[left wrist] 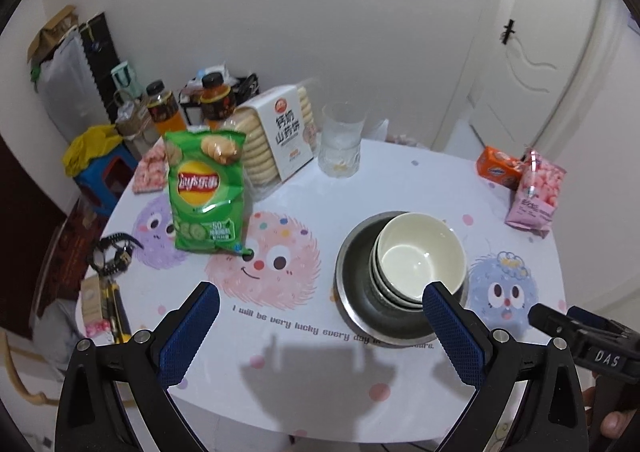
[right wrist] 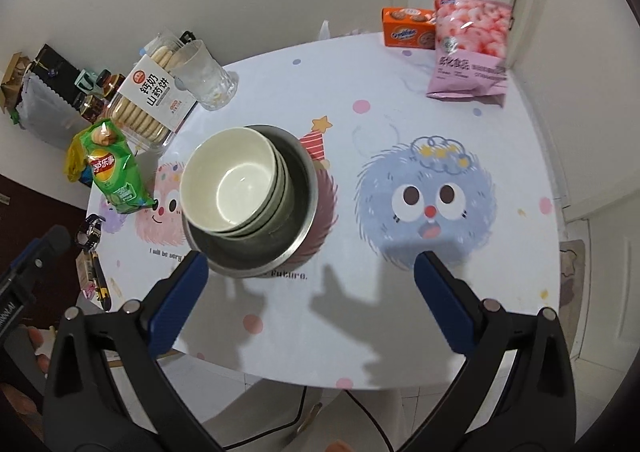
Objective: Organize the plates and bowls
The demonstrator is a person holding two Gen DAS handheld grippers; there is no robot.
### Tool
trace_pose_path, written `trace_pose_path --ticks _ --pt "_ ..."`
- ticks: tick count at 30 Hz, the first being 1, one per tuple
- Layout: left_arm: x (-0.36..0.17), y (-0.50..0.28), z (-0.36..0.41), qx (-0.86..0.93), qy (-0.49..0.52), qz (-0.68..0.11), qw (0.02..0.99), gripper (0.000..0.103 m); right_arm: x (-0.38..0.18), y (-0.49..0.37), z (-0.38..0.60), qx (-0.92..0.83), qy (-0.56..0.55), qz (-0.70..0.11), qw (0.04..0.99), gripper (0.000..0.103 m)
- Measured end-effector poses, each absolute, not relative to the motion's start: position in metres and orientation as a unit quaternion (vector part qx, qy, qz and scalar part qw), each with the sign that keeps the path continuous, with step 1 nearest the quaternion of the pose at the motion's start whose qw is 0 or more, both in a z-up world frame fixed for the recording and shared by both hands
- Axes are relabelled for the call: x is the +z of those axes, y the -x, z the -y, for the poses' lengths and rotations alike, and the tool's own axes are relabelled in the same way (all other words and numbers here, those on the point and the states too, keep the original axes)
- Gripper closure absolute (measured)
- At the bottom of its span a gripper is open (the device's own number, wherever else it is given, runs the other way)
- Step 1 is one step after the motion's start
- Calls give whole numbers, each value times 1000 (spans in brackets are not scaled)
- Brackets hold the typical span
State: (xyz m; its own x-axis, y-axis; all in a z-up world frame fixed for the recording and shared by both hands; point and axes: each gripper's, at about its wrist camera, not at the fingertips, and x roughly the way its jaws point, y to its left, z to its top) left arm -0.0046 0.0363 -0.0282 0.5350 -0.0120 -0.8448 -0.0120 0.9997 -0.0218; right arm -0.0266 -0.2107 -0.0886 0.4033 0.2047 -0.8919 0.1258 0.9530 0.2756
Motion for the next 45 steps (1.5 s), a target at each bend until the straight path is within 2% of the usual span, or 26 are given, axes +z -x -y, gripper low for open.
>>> trace_pose_path --ticks 15,45 --pt "-18 38 -43 -37 -37 -509 859 0 -26 93 166 -20 -134 -498 857 1" --pt "-21 27 -22 -28 -39 -521 852 0 -20 87 189 9 -147 -491 859 0"
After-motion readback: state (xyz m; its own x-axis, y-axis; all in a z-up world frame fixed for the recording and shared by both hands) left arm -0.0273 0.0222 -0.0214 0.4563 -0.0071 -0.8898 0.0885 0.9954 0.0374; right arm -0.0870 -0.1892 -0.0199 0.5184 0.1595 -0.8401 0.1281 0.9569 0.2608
